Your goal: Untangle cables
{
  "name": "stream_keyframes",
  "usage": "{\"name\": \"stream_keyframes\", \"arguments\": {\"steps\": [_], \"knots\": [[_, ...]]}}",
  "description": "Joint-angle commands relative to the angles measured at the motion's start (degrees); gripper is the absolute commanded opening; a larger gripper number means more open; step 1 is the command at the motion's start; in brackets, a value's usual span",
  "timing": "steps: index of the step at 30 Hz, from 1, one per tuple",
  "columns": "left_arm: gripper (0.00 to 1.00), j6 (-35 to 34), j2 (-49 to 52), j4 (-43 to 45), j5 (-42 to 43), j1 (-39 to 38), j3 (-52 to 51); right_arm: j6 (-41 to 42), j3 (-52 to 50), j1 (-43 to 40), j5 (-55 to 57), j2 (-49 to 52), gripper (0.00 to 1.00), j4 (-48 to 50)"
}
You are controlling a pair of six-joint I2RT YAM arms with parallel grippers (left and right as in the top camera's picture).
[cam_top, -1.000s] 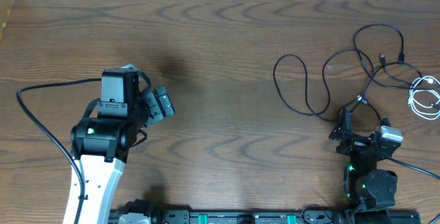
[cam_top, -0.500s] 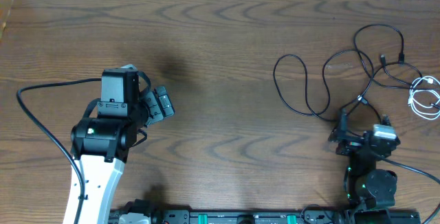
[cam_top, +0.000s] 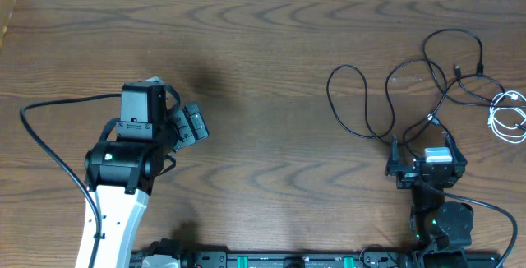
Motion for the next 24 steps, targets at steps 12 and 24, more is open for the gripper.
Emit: {"name": "stream_keyframes", "arguments": {"steps": [12, 24], "knots": [[0.98, 0.52, 0.02, -0.15, -0.98, 0.28, 0.42, 1.99, -0.11, 0.61, -0.9, -0.46, 0.99, -0.26], [0.98, 0.52, 0.02, -0.15, -0.98, 0.28, 0.42, 1.99, -0.09, 1.42, -0.9, -0.44, 0.99, -0.24]]}}
